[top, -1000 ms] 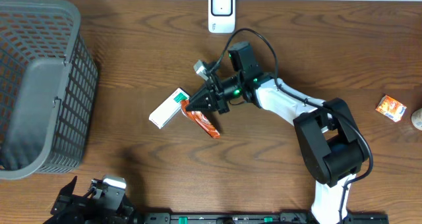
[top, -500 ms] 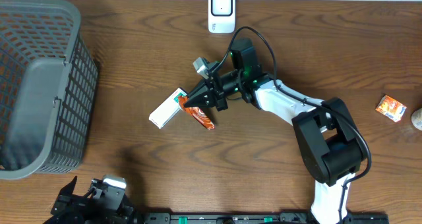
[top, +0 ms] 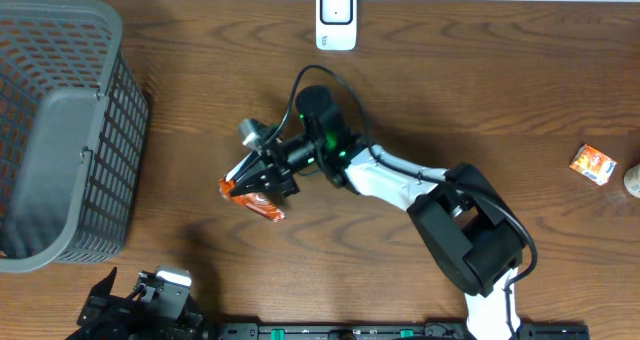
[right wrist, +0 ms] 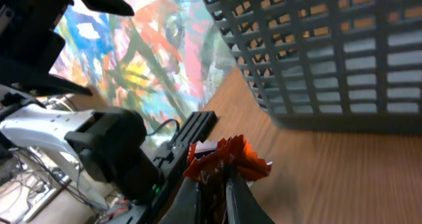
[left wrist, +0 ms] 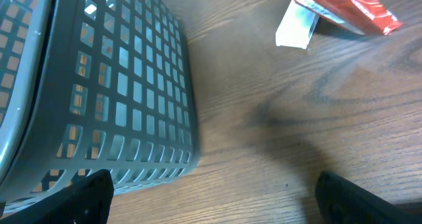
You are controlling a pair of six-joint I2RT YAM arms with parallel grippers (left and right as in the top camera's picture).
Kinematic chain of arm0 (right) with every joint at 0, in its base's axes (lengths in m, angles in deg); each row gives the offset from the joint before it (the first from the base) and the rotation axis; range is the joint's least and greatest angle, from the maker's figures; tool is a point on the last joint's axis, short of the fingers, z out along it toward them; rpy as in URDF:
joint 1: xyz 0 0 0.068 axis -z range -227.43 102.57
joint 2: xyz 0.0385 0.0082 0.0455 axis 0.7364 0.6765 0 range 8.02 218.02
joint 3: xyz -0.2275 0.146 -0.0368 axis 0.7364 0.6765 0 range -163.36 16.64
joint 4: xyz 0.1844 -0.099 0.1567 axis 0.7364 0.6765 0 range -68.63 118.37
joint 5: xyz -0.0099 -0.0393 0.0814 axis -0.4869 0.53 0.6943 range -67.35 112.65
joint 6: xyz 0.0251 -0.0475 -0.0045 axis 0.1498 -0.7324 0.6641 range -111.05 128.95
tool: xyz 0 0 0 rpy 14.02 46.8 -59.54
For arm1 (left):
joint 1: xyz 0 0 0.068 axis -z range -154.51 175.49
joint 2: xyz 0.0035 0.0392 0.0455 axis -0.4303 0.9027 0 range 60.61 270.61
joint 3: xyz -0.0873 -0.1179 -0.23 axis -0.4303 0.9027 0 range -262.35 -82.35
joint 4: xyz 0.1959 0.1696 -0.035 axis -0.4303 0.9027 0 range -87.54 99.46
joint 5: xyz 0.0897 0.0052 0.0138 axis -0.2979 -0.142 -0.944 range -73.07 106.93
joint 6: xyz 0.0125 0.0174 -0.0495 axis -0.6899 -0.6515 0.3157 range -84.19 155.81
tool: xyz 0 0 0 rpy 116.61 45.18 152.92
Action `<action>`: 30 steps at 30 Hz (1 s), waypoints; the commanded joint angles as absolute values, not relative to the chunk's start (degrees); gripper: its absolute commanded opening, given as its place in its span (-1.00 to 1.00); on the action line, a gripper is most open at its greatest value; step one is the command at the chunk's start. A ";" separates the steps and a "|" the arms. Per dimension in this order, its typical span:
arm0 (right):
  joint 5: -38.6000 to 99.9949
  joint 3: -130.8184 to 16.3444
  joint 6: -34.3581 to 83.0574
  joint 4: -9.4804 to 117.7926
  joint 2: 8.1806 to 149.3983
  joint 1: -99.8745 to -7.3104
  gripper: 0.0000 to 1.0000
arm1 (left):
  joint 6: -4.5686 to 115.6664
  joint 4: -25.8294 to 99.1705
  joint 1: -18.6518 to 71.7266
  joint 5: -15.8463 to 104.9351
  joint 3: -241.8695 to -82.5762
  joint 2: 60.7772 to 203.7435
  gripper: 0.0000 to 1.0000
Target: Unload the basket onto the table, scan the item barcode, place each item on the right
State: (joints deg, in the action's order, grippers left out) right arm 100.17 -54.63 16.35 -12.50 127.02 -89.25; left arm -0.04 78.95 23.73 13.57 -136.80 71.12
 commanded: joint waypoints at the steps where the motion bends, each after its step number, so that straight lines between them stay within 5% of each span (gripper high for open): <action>1: 98.71 -54.69 22.73 -14.92 131.30 -89.89 -0.98 | -0.15 78.97 23.97 13.29 -136.98 71.05 0.96; 13: 96.19 -54.69 68.22 -68.10 145.90 -92.33 -0.98 | -0.15 78.97 23.97 13.29 -136.98 71.05 0.95; 25: 104.06 -54.67 68.04 -65.43 145.97 -82.00 -0.96 | -0.15 78.97 23.97 13.29 -136.98 71.05 0.96; 30: 105.77 -54.54 62.27 -56.74 145.99 -81.34 -0.66 | -0.15 78.97 23.97 13.29 -136.98 71.05 0.95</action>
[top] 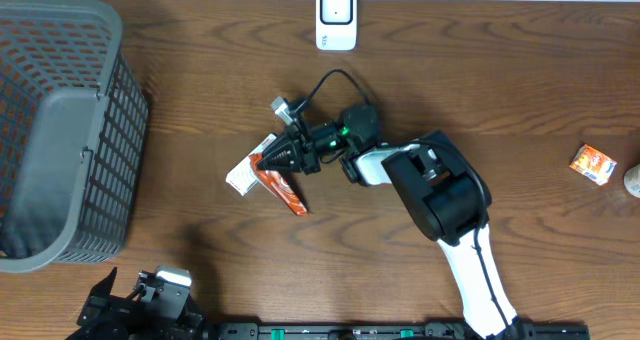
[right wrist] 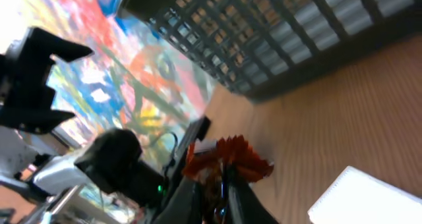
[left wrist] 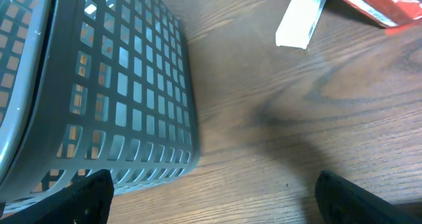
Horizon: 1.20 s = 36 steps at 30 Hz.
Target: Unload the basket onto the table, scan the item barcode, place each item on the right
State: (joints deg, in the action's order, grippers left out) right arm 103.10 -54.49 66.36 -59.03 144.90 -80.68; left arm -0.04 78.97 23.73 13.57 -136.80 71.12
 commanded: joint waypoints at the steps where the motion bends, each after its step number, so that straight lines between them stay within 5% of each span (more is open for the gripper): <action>1: 106.09 -54.54 61.24 -54.83 145.99 -81.38 -0.47 | -0.15 78.97 23.97 13.29 -136.98 71.05 0.95; 3: 106.27 -54.54 58.60 -49.46 145.99 -81.54 -0.21 | -0.15 78.97 23.97 13.29 -136.98 71.05 0.96; 9: 106.99 -54.54 51.69 -39.47 145.99 -81.51 0.12 | -0.15 78.97 23.97 13.29 -136.98 71.05 0.95; 13: 107.03 -54.56 51.56 -39.97 145.99 -79.53 0.96 | -0.15 78.97 23.97 13.29 -136.98 71.05 0.95; 17: 110.01 -54.76 58.32 -45.44 145.97 -75.81 0.99 | -0.15 78.97 23.97 13.29 -136.98 71.05 0.96; 23: 112.02 -55.28 86.99 -68.52 145.81 -70.21 0.98 | -0.15 78.97 23.97 13.29 -136.98 71.05 0.95; 36: 109.74 -58.71 96.96 -61.74 144.41 -74.04 0.98 | -0.15 78.97 23.97 13.29 -136.98 71.05 0.95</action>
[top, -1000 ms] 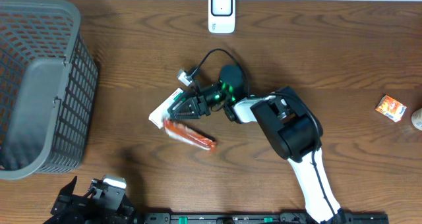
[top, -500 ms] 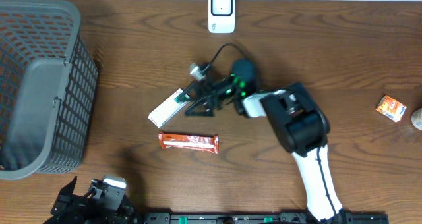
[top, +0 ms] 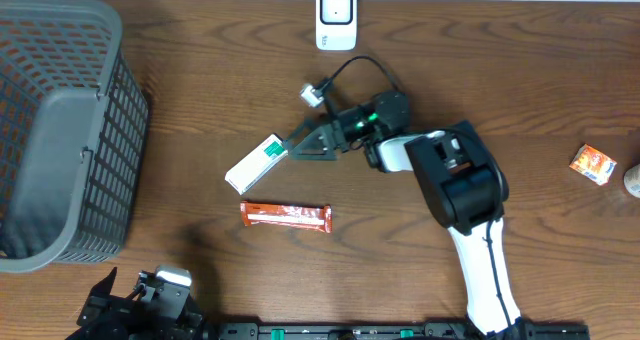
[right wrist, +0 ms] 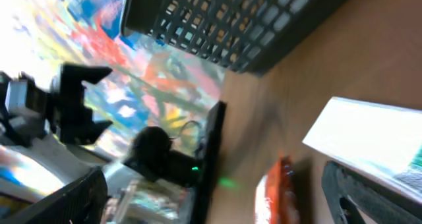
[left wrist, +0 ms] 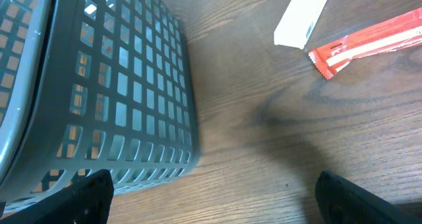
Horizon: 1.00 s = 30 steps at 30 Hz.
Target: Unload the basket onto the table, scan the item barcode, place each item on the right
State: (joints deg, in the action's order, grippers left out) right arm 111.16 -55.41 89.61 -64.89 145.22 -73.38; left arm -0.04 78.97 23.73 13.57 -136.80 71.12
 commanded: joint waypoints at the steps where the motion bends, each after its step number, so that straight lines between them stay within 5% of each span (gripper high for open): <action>1: 110.18 -60.42 94.97 -59.29 144.41 -74.04 0.98 | -0.15 78.97 23.97 13.29 -136.98 71.05 0.95; 4: 110.64 -65.66 95.67 -59.45 144.39 -73.41 0.98 | -0.15 78.97 23.97 13.29 -136.98 71.05 0.95; 11: 111.99 -84.26 125.57 -68.89 144.02 -71.81 0.98 | -0.15 78.97 23.97 13.29 -136.98 71.05 0.95; 19: 109.20 -88.57 125.37 -53.96 144.02 -75.94 0.98 | -0.15 78.97 23.97 13.29 -136.98 71.05 0.95; 25: 103.19 -88.57 111.12 -37.15 144.02 -81.47 0.98 | -0.15 78.97 23.97 13.29 -136.98 71.05 0.95; 28: 96.45 -88.57 95.14 -17.55 144.02 -83.63 0.98 | -0.15 78.97 23.97 13.29 -136.98 71.05 0.95; 30: 84.37 -88.57 75.01 6.76 144.02 -85.30 0.98 | -0.15 78.97 23.97 13.29 -136.98 71.05 0.96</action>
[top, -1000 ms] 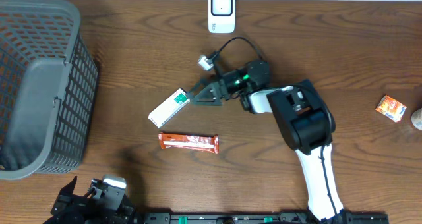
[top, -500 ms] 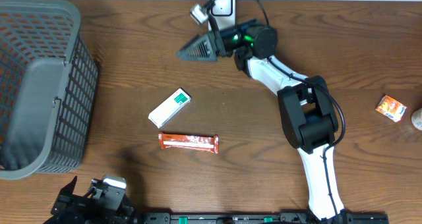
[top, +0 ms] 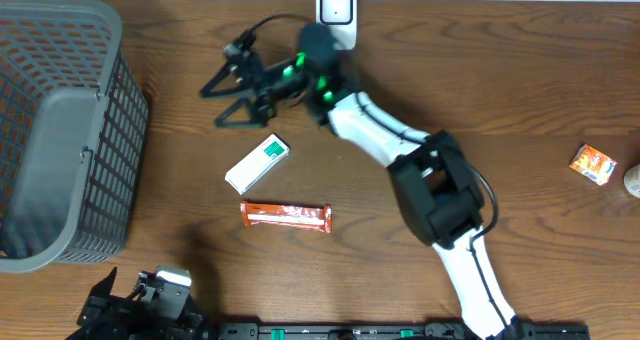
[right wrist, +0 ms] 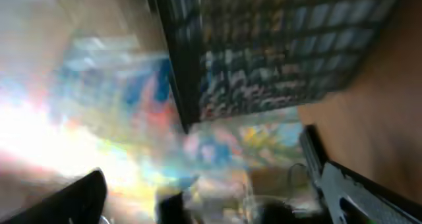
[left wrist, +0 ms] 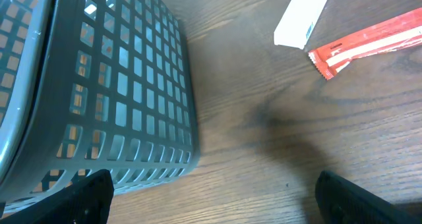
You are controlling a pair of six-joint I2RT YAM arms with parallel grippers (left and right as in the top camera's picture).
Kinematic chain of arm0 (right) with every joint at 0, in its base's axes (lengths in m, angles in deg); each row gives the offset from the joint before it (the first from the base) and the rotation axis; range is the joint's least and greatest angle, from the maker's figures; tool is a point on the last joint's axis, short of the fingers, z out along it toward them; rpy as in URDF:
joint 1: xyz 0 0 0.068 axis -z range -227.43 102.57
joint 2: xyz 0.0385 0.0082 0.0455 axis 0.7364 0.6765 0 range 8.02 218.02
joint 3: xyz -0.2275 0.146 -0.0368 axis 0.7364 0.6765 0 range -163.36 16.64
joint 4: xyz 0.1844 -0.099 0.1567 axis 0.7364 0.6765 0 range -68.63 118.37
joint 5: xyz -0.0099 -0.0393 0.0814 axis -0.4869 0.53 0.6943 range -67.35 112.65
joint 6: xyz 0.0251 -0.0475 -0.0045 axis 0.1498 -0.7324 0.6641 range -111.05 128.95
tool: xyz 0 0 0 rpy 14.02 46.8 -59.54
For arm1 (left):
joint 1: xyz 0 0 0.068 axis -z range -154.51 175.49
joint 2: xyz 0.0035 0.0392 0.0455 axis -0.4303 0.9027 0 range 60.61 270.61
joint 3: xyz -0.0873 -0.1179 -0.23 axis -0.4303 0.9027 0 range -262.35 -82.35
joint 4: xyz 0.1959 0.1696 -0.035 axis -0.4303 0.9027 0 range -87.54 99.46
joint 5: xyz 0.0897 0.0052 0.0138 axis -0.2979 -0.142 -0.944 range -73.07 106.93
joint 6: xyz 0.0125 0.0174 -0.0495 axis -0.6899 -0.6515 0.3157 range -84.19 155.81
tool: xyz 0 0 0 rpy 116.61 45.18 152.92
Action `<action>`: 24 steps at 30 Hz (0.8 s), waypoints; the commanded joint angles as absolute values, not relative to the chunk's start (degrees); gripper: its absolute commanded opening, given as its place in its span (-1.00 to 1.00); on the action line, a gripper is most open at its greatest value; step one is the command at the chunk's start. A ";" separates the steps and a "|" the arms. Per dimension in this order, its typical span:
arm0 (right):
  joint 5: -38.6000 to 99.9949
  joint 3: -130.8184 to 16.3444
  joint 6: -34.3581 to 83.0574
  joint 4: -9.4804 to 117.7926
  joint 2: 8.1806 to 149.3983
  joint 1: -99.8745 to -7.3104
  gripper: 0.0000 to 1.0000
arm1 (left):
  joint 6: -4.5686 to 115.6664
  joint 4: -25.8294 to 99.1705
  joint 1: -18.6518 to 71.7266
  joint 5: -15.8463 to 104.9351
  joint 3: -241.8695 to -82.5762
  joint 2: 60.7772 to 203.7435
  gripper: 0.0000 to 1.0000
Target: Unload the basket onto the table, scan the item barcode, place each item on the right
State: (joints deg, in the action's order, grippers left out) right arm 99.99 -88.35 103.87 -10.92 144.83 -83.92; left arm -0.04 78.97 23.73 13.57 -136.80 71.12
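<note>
The red-orange snack bar [top: 285,216] lies flat on the table, also seen as a bar [left wrist: 366,45] in the left wrist view. The white scanner [top: 336,17] stands at the far edge. My right gripper [top: 212,107] is open and empty, reaching far left of the scanner, well above the bar and apart from it. Its own view is blurred; the right gripper [right wrist: 217,201] faces the basket wall [right wrist: 264,46]. My left gripper [left wrist: 214,201] is open at the near edge, holding nothing.
A white and green box [top: 257,163] lies just above the bar, also visible as a box [left wrist: 302,16]. A grey mesh basket [top: 60,130] fills the left side. A small orange packet [top: 593,164] lies at the far right.
My right gripper has moved from just right of the white box to the far left, up near the scanner, still open. The bar and box have not moved. The left arm is still.
My right gripper was shut on the snack bar, holding it above the table. It still held the bar beside the white box. Then it was open and the bar lay flat below the box. Now the open gripper is away at the upper left.
</note>
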 commanded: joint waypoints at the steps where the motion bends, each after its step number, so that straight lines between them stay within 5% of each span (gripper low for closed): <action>1: 80.56 -88.57 69.11 13.27 144.02 -85.82 0.98 | -0.15 78.97 23.97 13.29 -136.98 71.05 0.96; 16: 45.00 -88.57 17.64 65.01 126.38 -91.70 0.98 | -0.15 78.97 23.97 13.29 -136.98 71.05 0.95; 24: 44.76 -88.35 -9.48 81.40 122.10 -93.65 0.99 | -0.15 78.97 23.97 13.29 -136.98 71.05 0.95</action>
State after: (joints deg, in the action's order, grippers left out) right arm 47.21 -89.01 8.74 78.01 120.13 -92.66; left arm -0.04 78.97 23.73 13.57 -136.80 71.12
